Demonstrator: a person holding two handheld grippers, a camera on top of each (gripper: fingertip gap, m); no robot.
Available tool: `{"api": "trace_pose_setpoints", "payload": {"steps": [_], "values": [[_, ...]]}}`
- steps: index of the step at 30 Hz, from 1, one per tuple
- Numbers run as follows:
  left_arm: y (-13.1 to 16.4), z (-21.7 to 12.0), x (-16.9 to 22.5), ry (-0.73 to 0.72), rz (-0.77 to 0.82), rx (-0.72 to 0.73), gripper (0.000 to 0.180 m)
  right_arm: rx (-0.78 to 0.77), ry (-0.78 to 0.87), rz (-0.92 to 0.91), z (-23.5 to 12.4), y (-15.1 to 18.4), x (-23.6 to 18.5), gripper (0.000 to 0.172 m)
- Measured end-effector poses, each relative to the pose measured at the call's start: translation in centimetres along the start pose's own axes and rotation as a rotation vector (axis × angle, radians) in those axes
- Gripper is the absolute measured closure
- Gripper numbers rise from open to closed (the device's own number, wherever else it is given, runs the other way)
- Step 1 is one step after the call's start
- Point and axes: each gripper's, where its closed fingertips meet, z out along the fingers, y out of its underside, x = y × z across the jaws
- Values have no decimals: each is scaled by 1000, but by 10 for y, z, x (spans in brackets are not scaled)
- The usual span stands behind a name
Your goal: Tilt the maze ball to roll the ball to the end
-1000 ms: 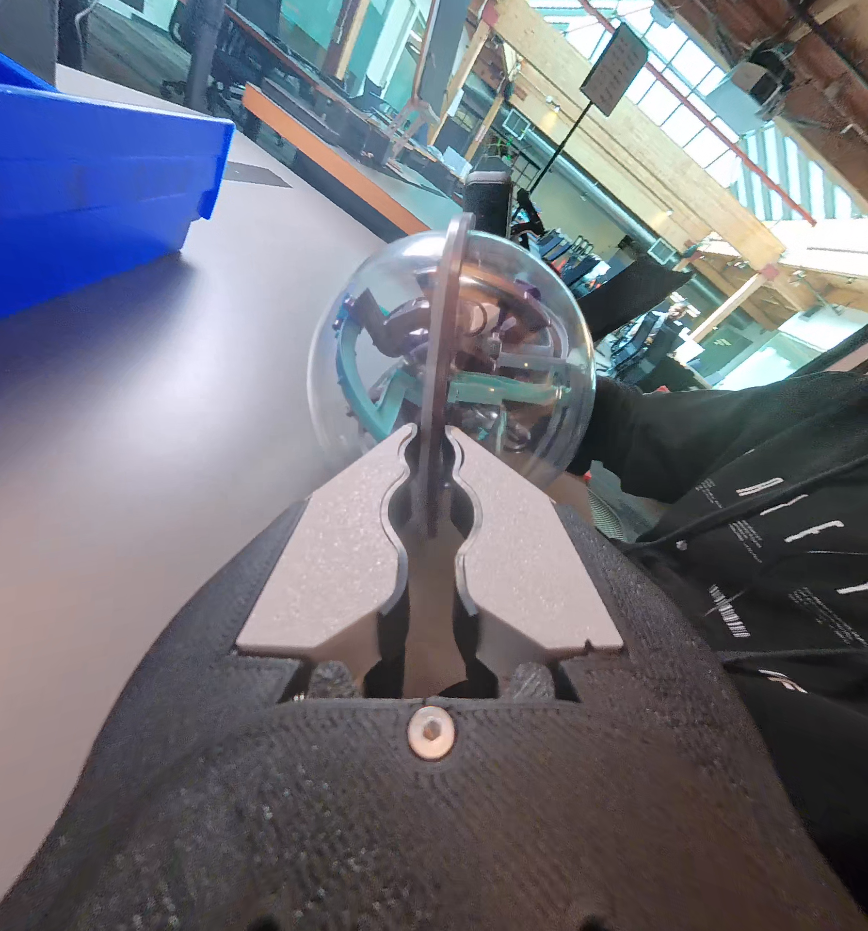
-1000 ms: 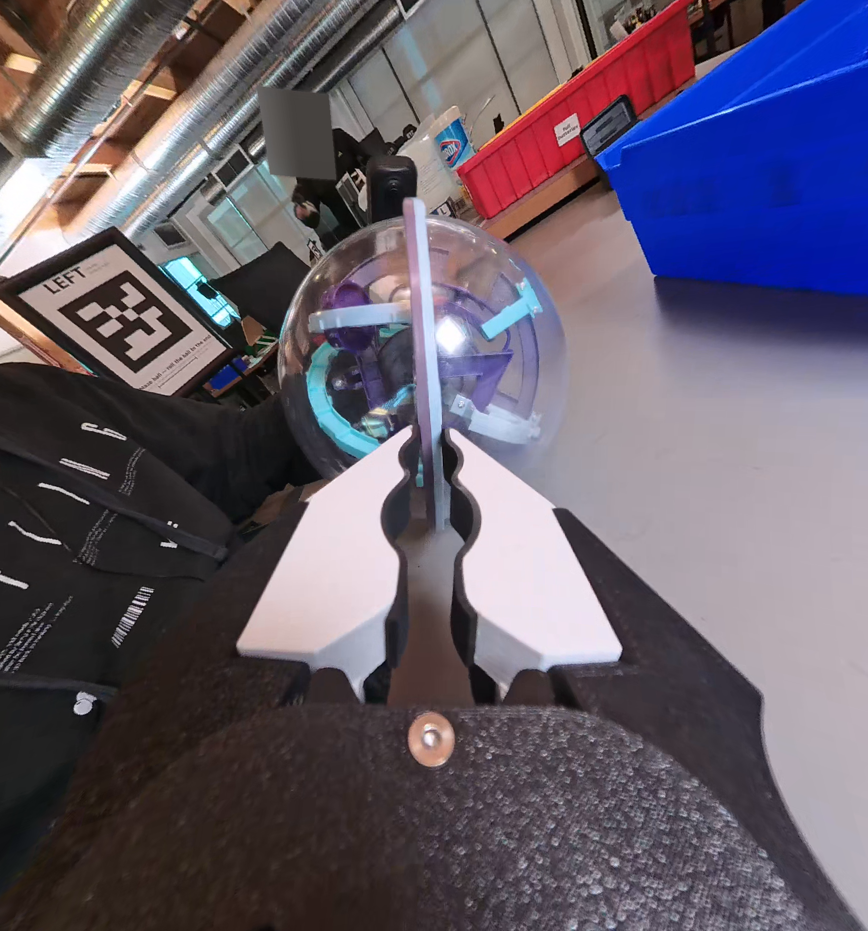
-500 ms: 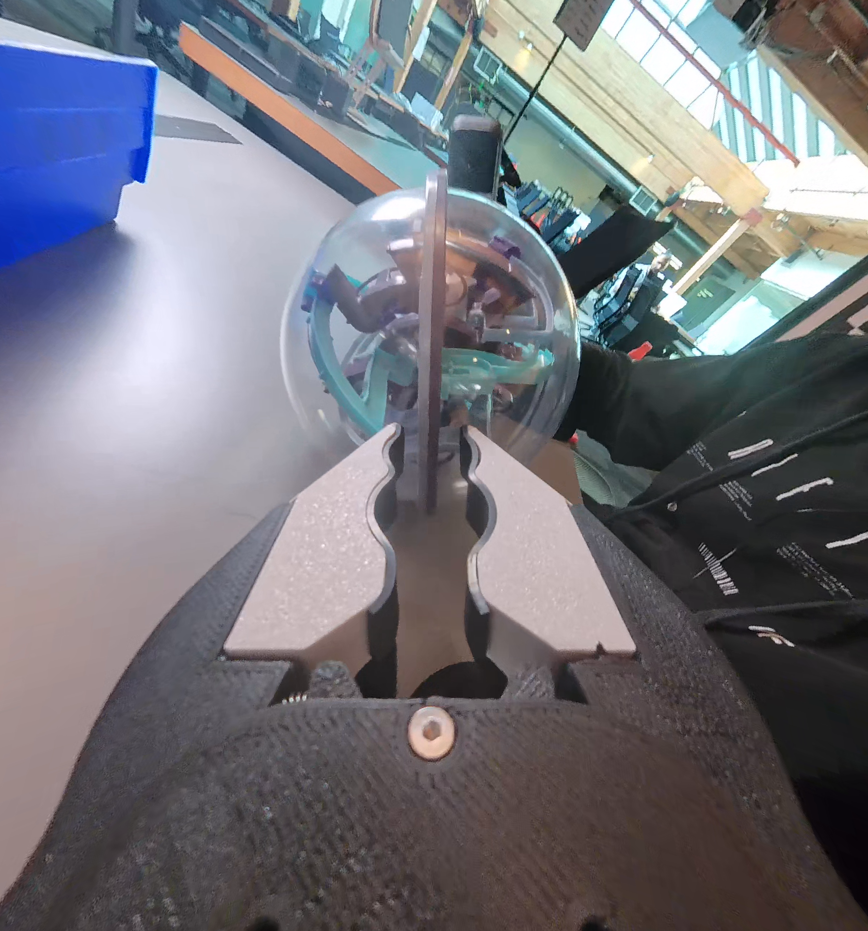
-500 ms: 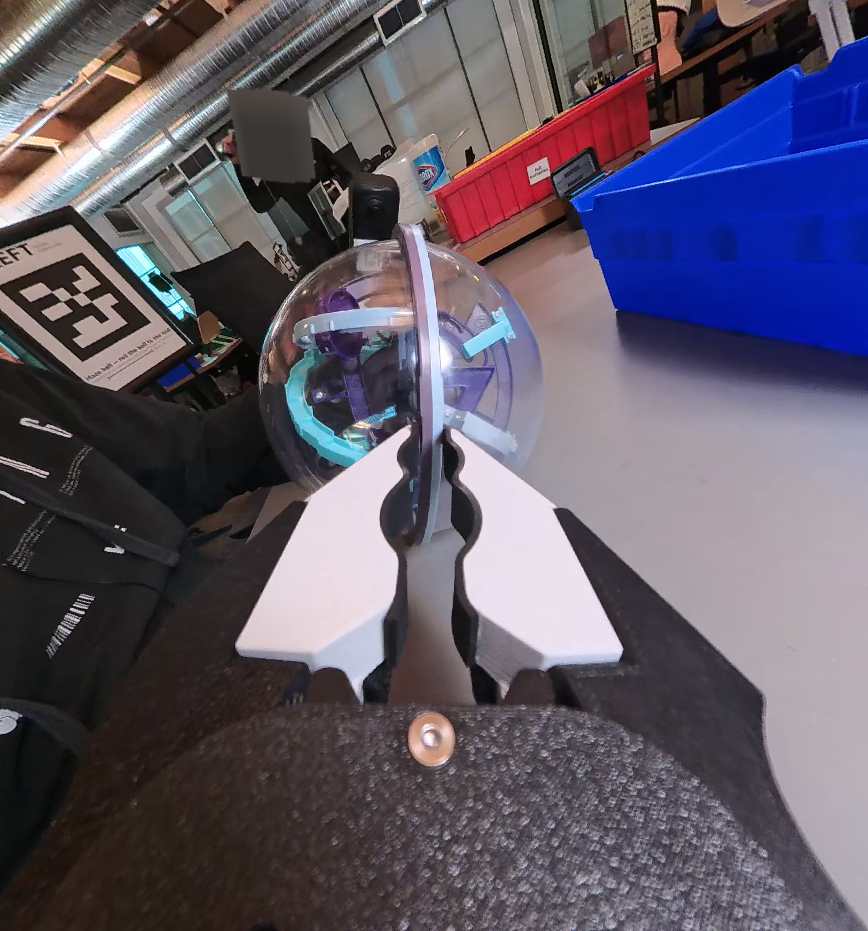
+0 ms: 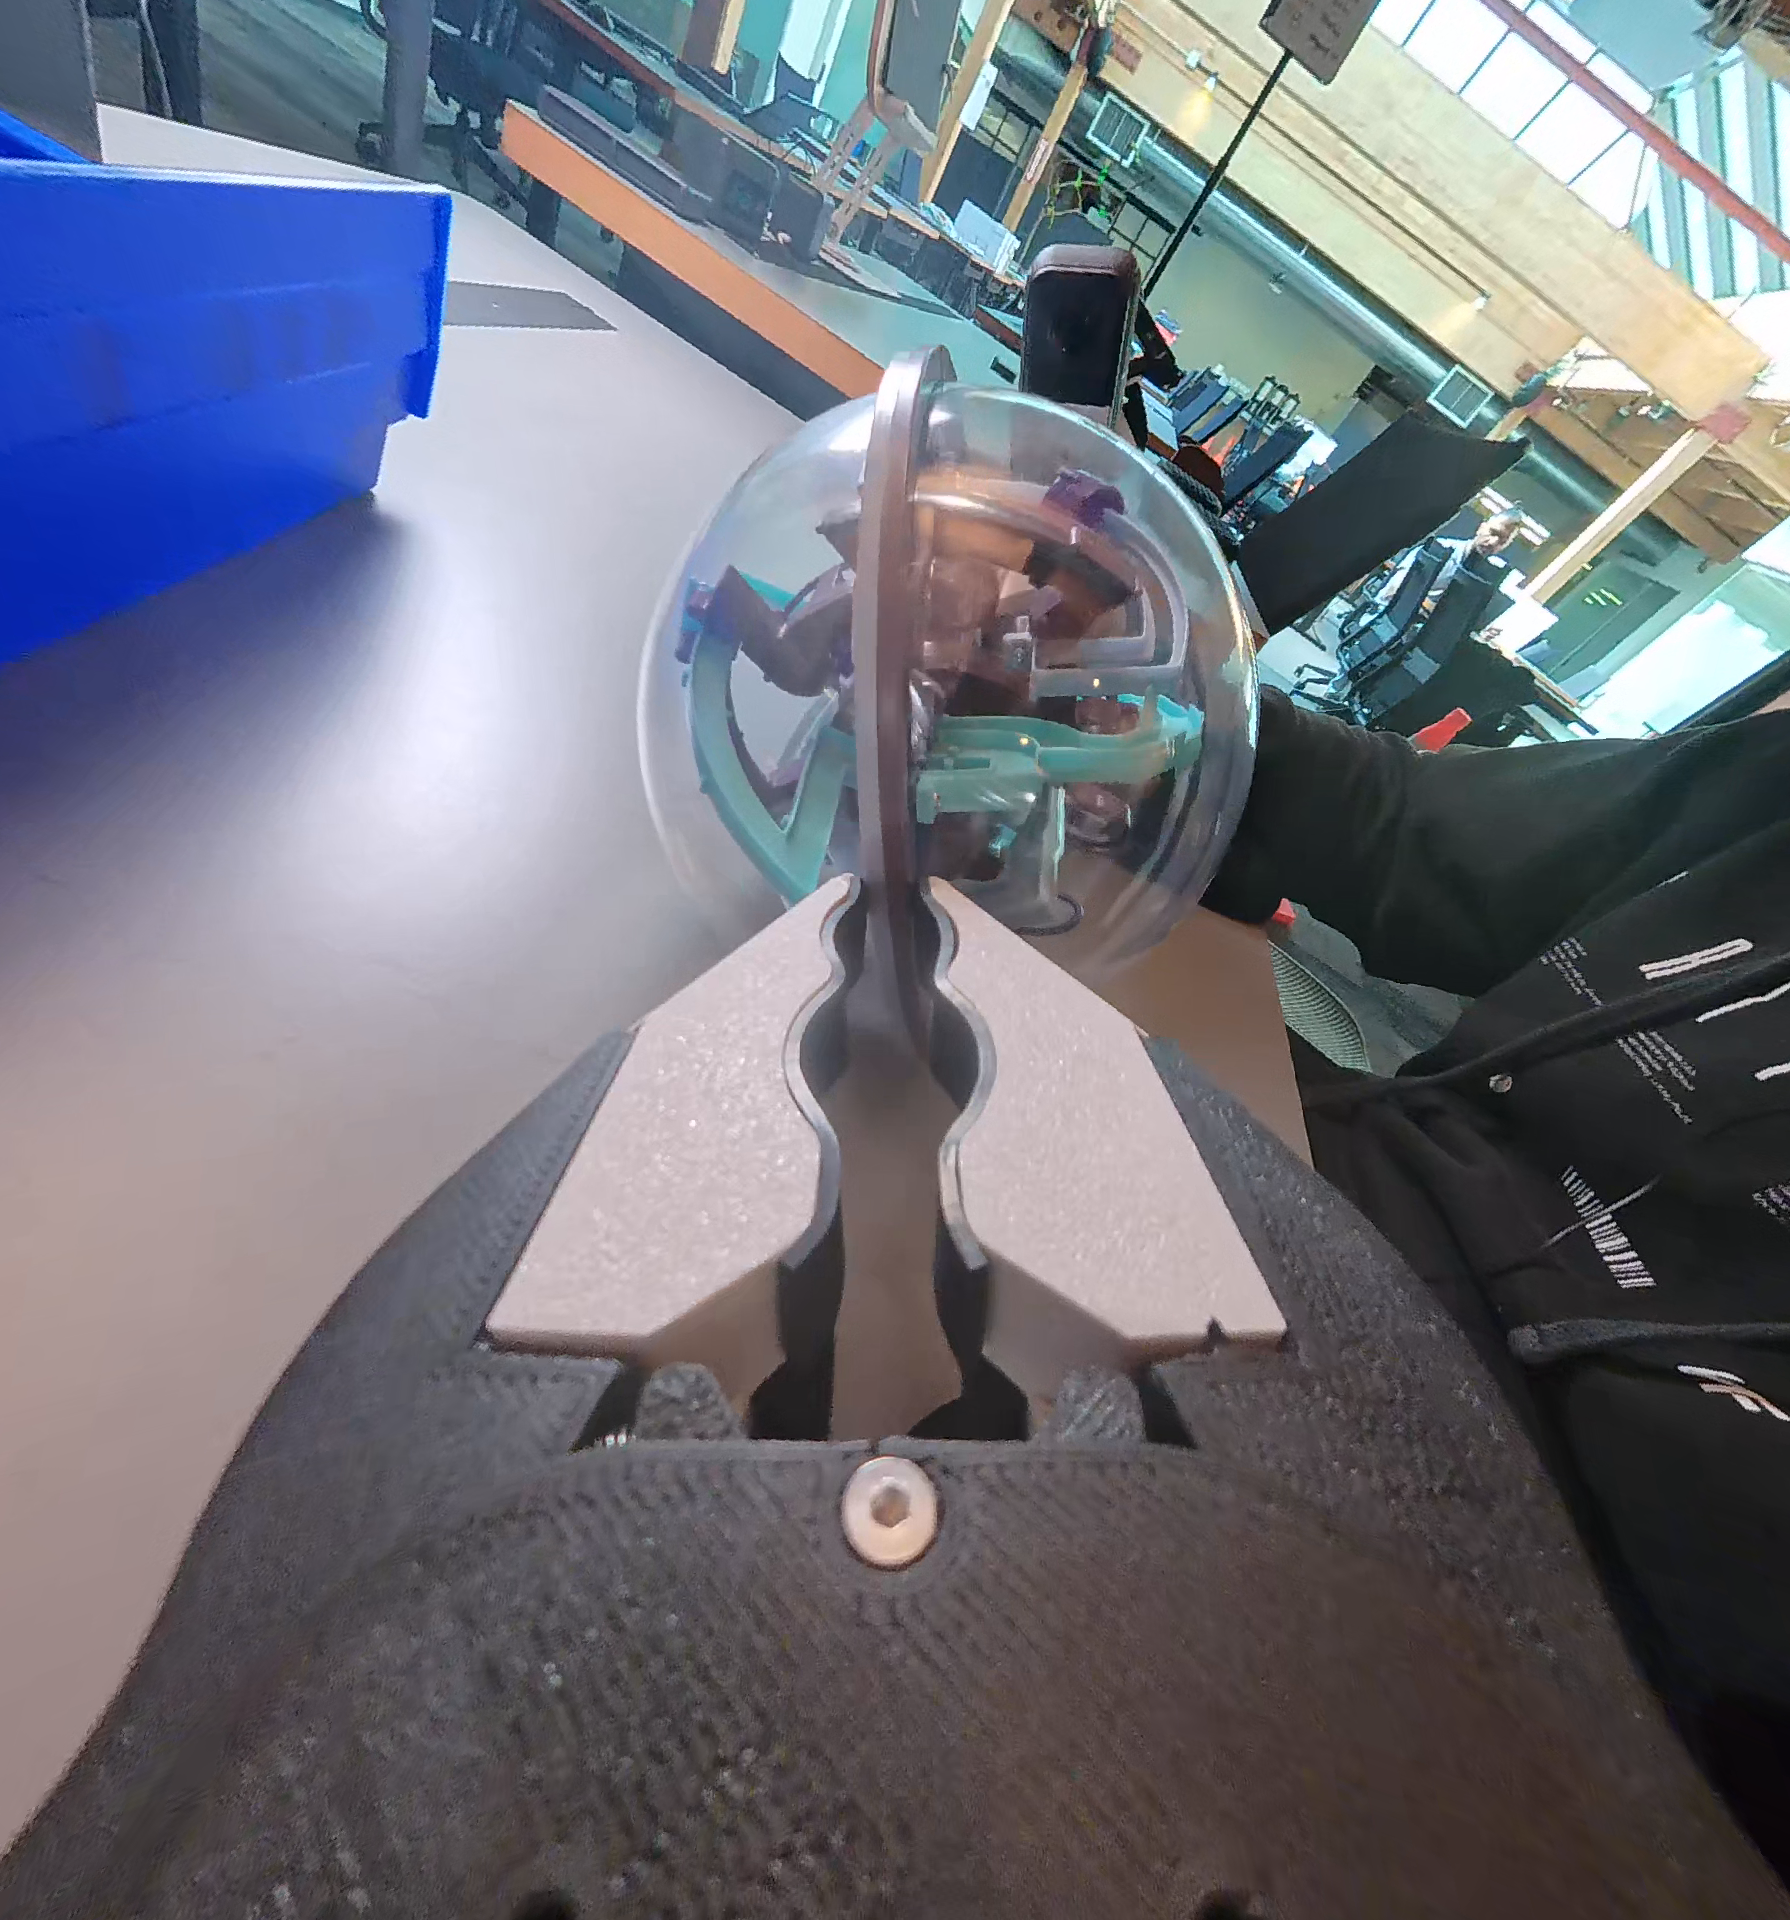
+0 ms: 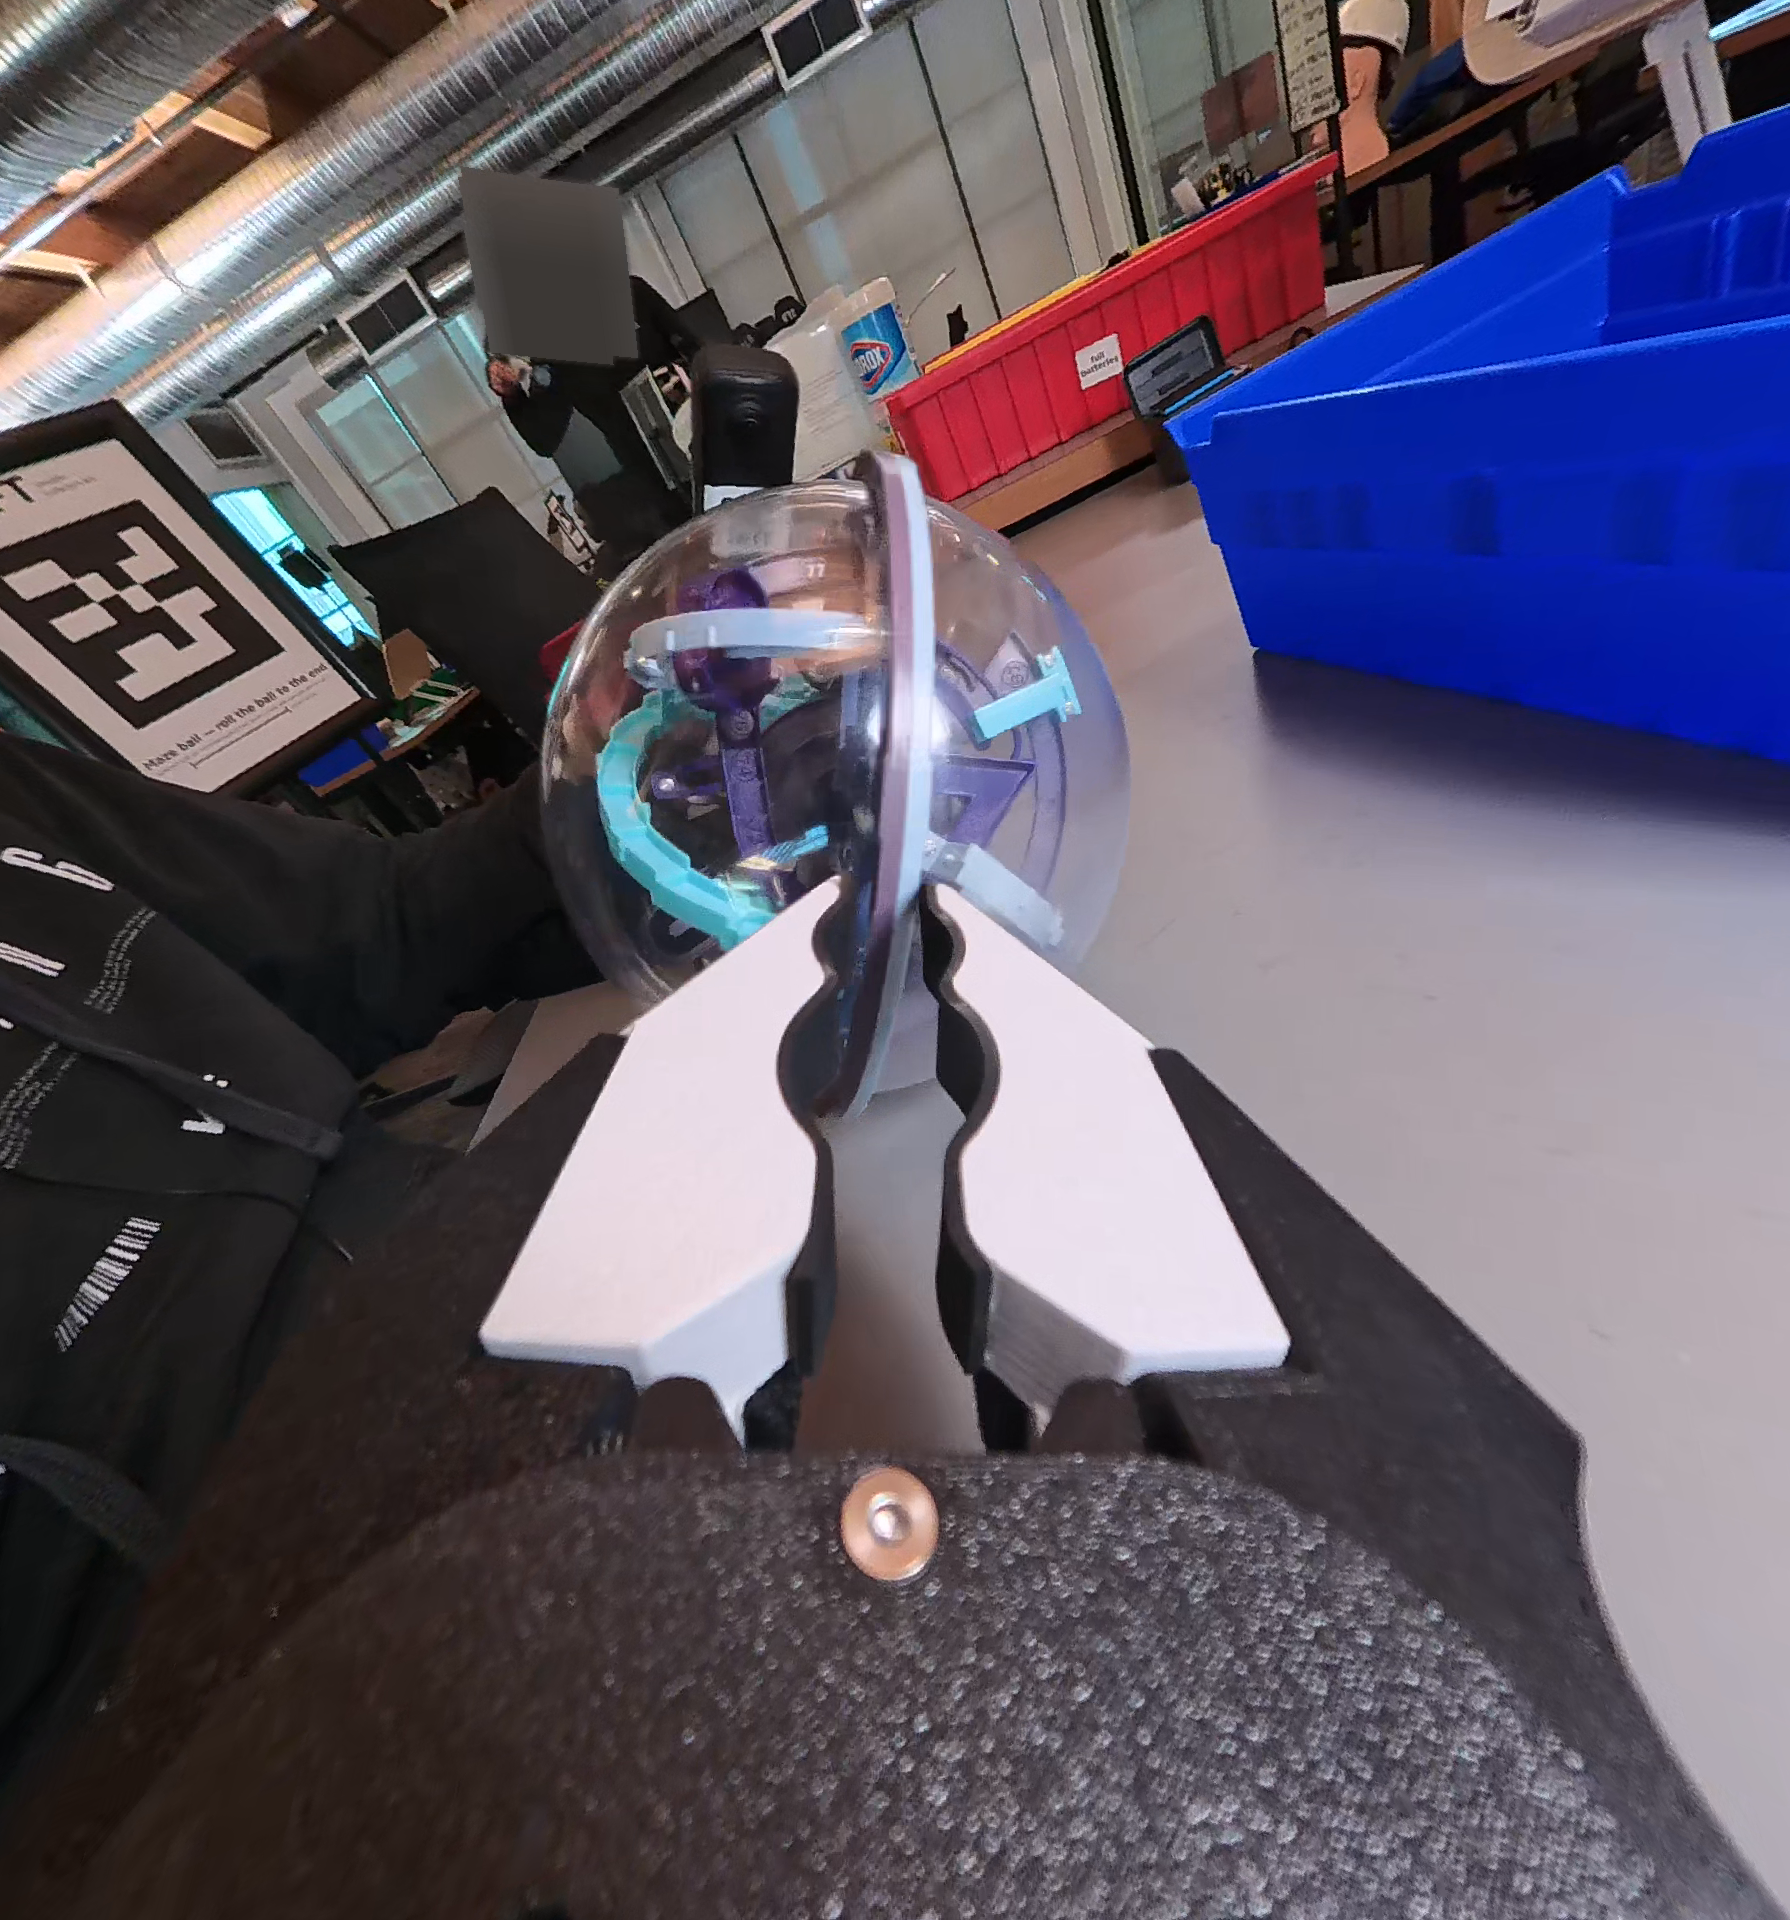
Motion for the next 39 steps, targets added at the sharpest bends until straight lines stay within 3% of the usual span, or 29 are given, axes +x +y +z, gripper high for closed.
{"api": "trace_pose_setpoints", "payload": {"steps": [11, 17, 20, 24, 27, 30, 32, 37, 39], "values": [[2, 1, 4, 30, -10, -12, 175, -13, 30, -3, -1, 1, 4, 167], [23, 6, 11, 57, -34, -148, 173, 121, 312, -86, -25, -25, 39, 162], [21, -4, 13, 76, -21, -139, 151, 165, 273, -12, -35, -31, 40, 154], [-18, -26, -9, -4, -80, 113, 141, 77, 239, -2, -24, -15, 39, 153], [-30, -33, -24, -69, -109, 208, 142, -35, 222, -60, -8, 2, 32, 153], [-25, -29, -32, -131, -91, 179, 145, -122, 191, -108, 8, 17, 23, 152], [-19, -23, -25, -90, -79, 136, 159, -147, 184, -130, 16, 21, 19, 151], [3, -2, 0, 8, 4, -25, 162, -175, 176, -146, 25, 26, 14, 151], [-2, -3, -2, -24, 23, -2, 161, -163, 187, -132, 23, 25, 16, 152]]}}
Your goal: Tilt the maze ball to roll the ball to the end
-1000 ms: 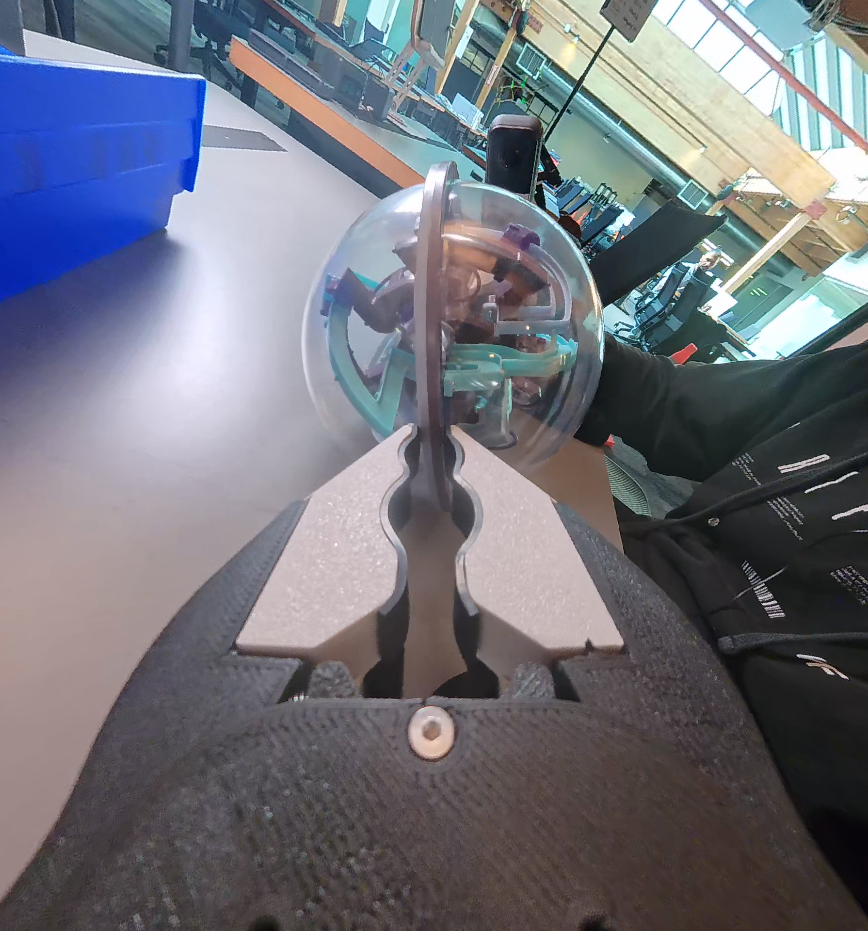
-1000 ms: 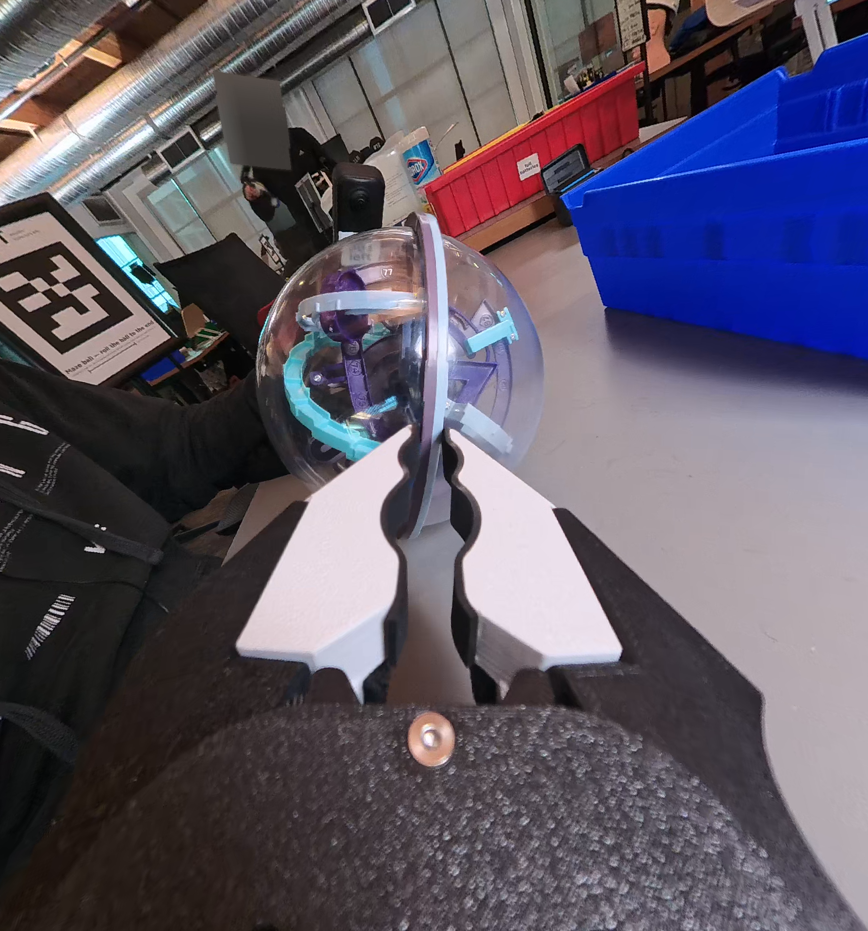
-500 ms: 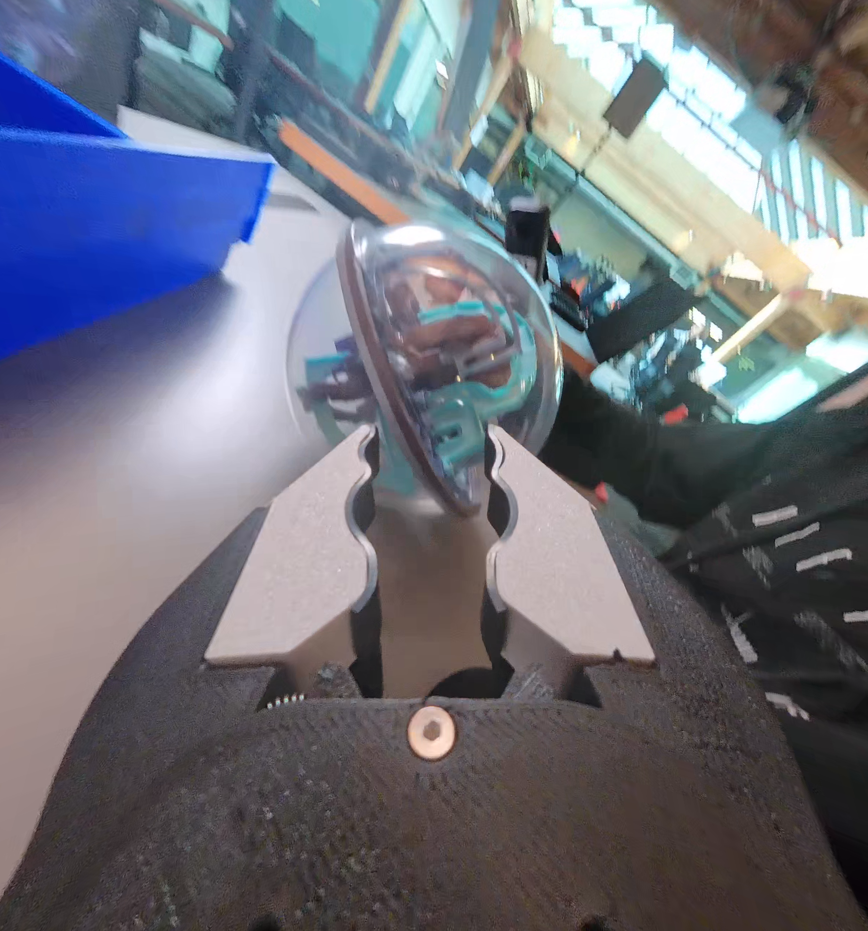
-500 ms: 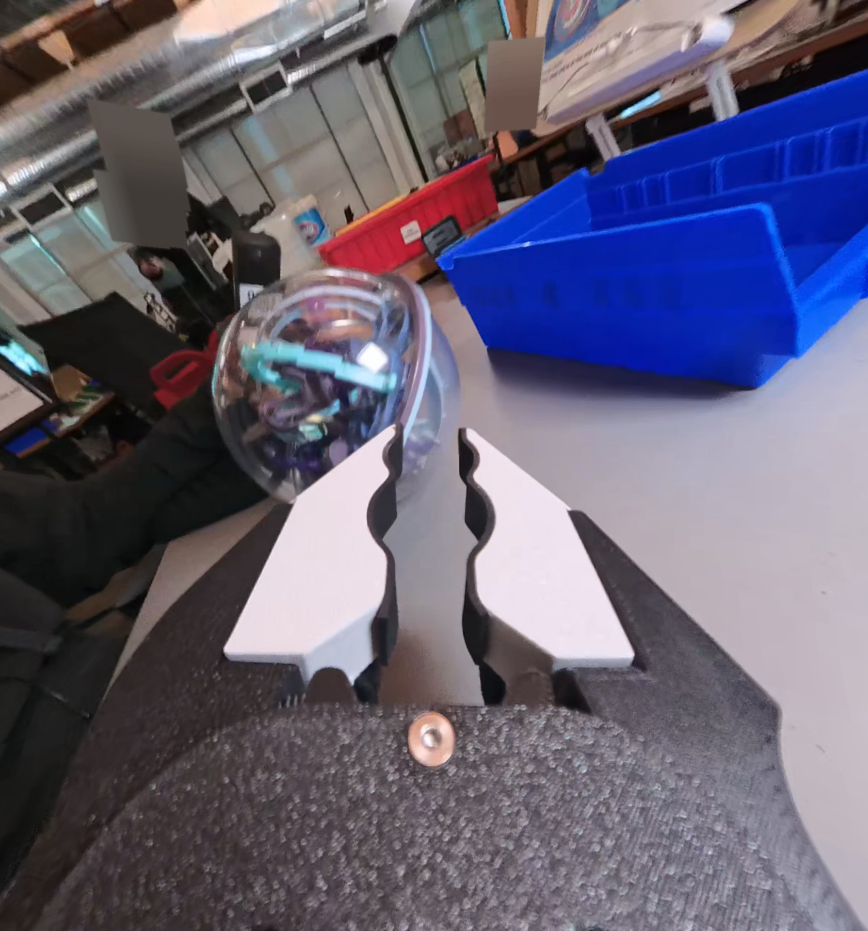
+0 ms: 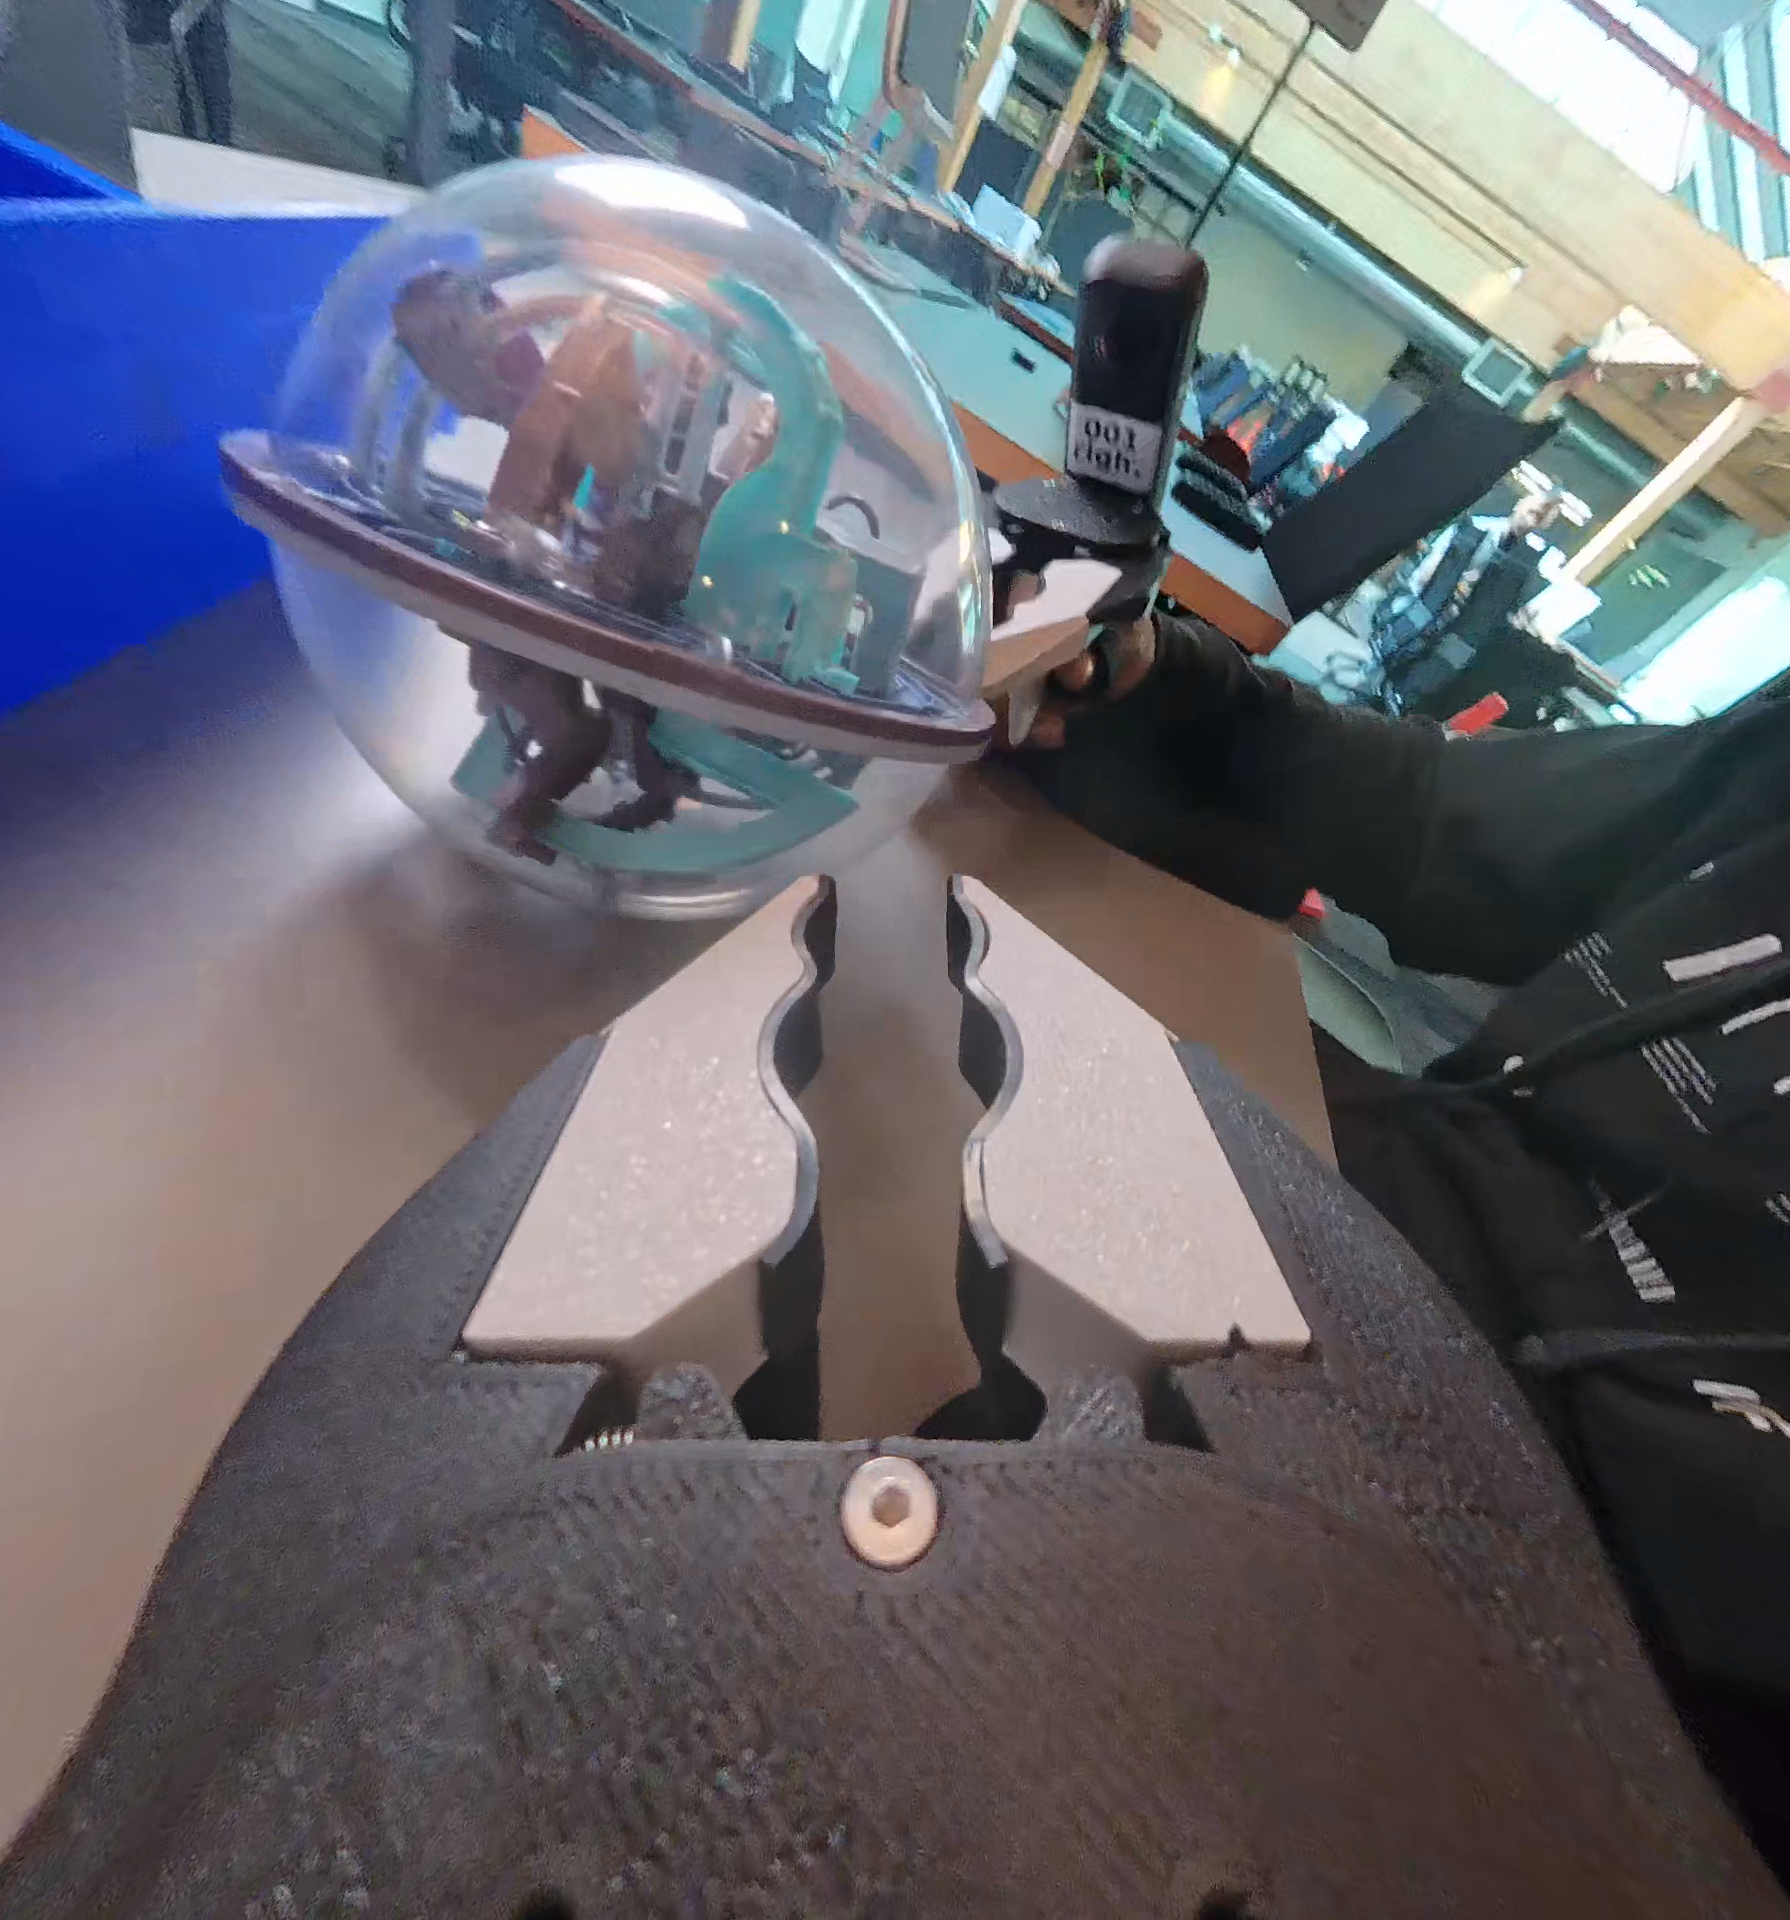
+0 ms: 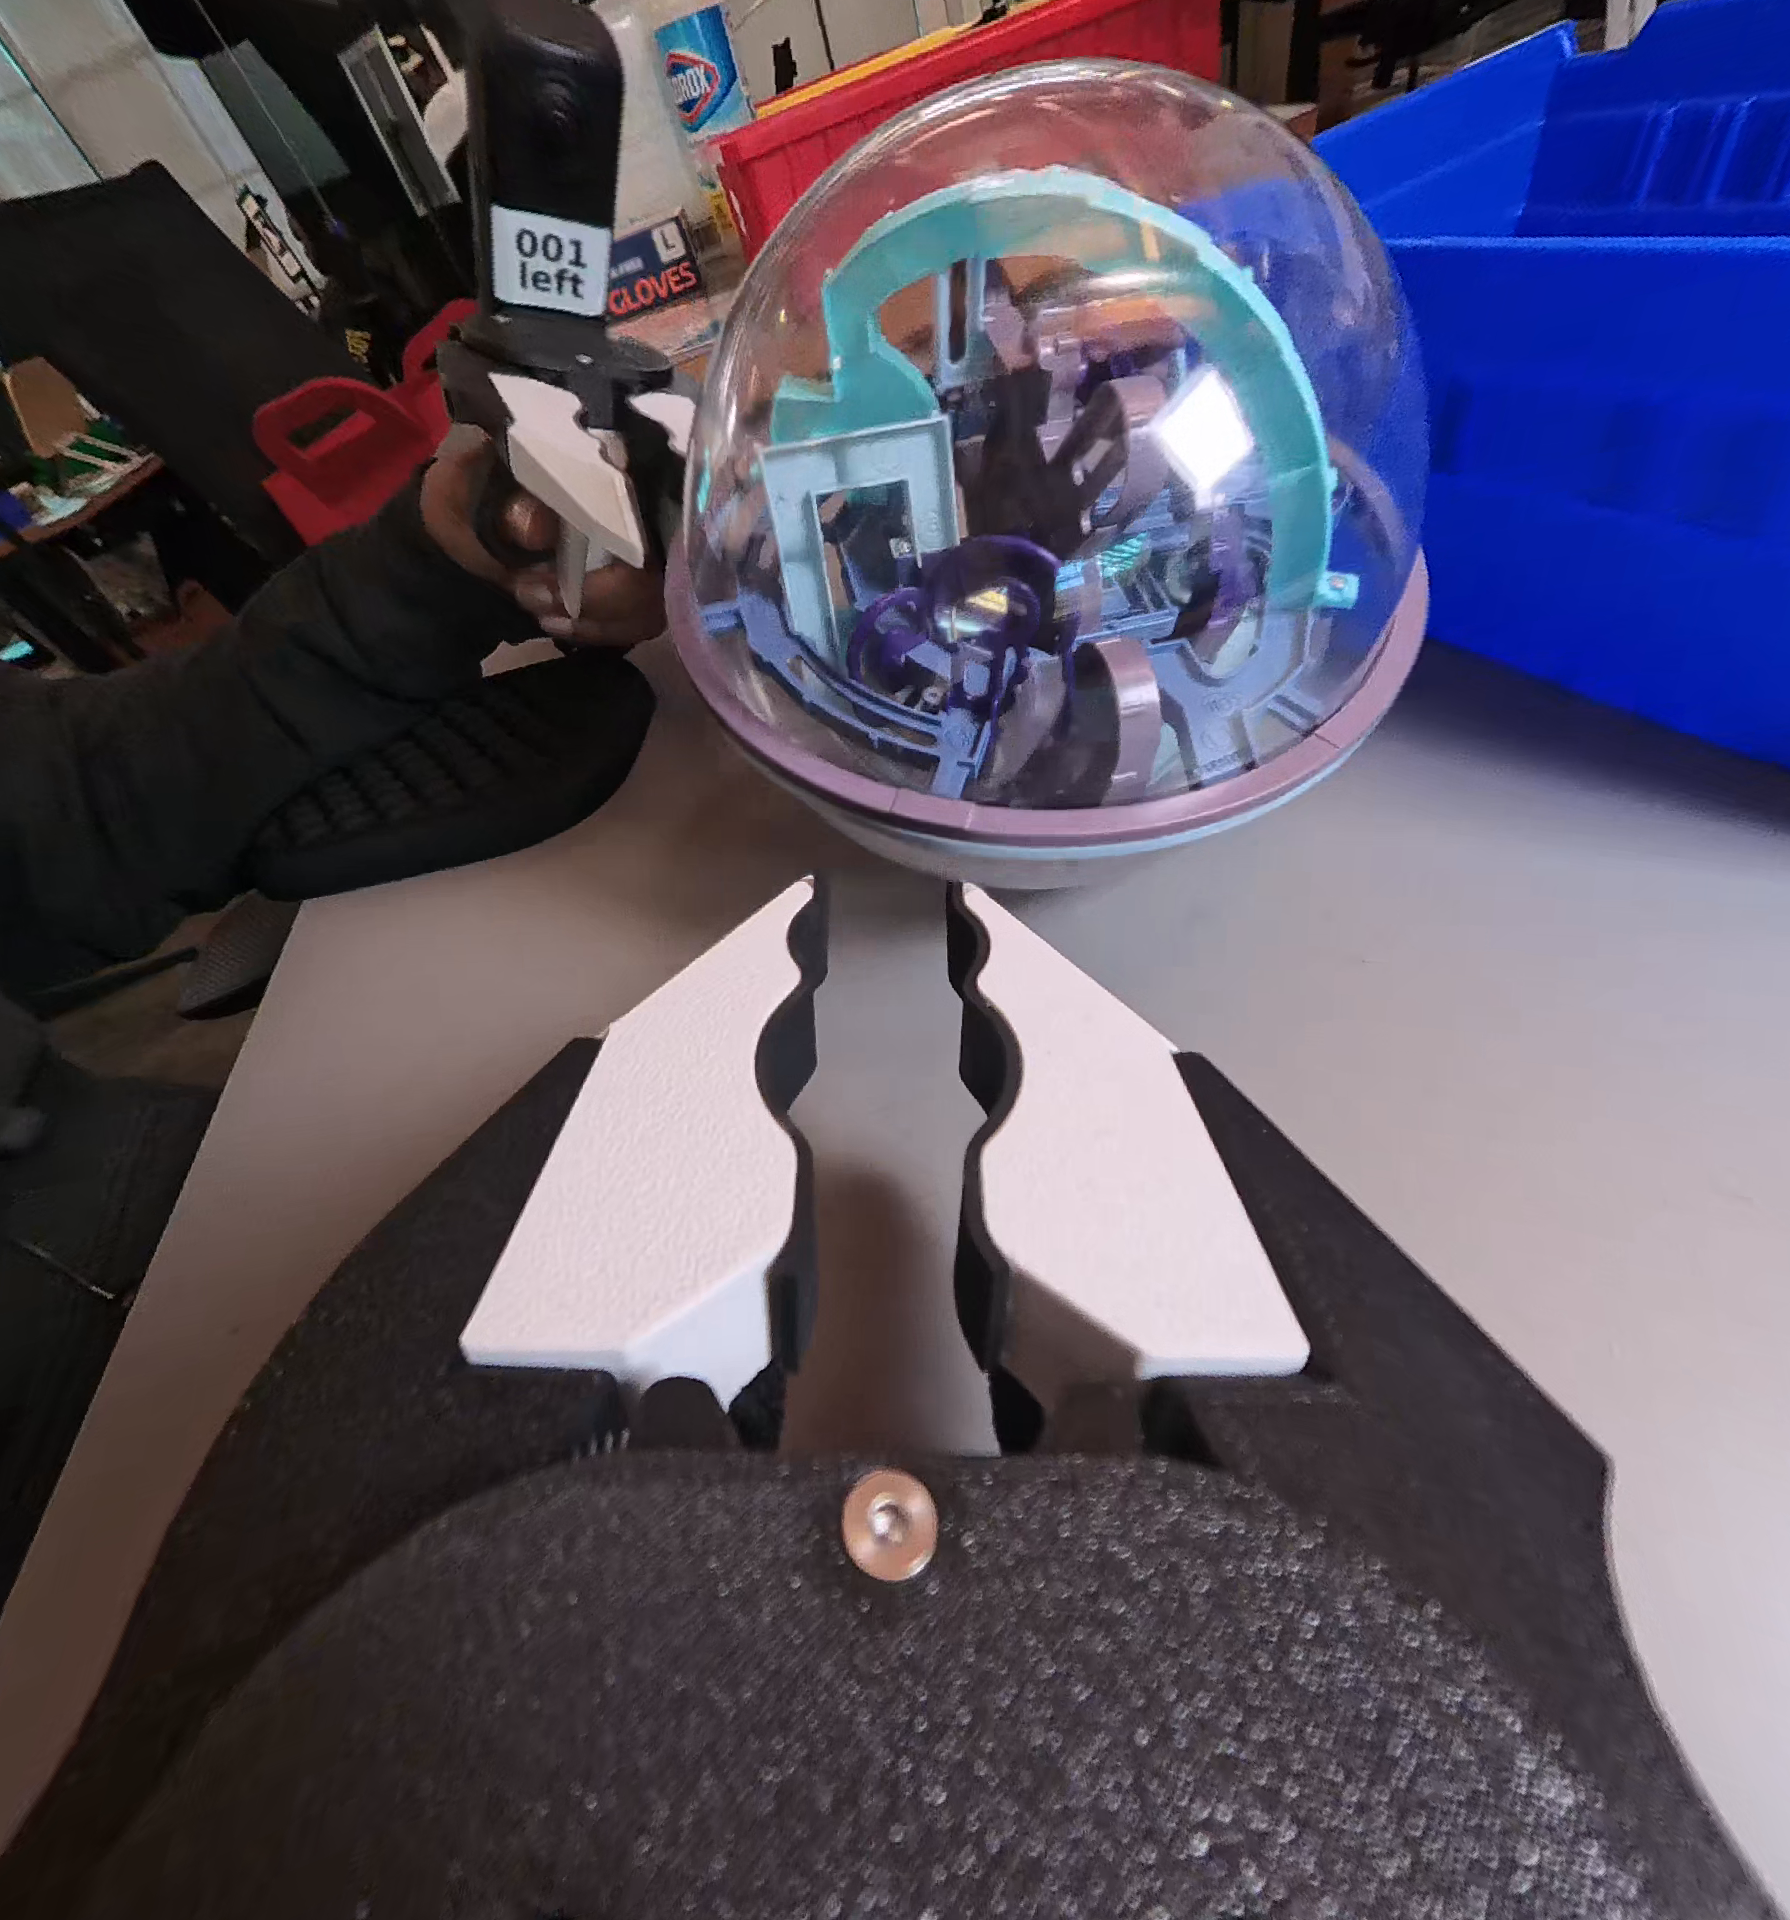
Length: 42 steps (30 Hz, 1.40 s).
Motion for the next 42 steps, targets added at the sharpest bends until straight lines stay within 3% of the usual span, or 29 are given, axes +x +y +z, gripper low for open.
{"api": "trace_pose_setpoints", "payload": {"steps": [3, 7, 9, 13, 17, 22, 25, 28, 31, 34, 42], "values": [[-26, -16, -18, -49, -99, 174, 148, 26, 18, 44, -2, -4, 6, 148], [-68, -37, -56, -168, -196, 466, 114, 90, 61, 212, 3, -16, 18, 113], [-72, -24, -60, -209, -154, 455, 102, 111, 102, 273, 8, -20, 25, 93], [-72, 7, -74, -283, -178, 423, 67, 154, 151, 270, 16, -28, 30, 82], [-61, 29, -71, -281, -158, 335, 70, 153, 161, 245, 21, -31, 33, 84], [-15, 35, -25, -123, -122, 19, 82, 224, 196, 250, -12, -42, 48, 90], [-28, 21, -22, -68, -177, 118, 87, 222, 143, 239, -29, -43, 45, 92], [-48, 14, -45, -65, -280, 257, 93, 206, 73, 304, -26, -36, 39, 94], [-34, 35, -63, -95, -270, 166, 83, 193, 83, 300, -20, -34, 40, 93], [-23, 58, -46, 5, -294, 100, 85, 203, 77, 298, -23, -34, 40, 108], [-30, 45, -36, -12, -135, 137, 92, 19, -49, 256, -20, -7, 22, 124]]}}
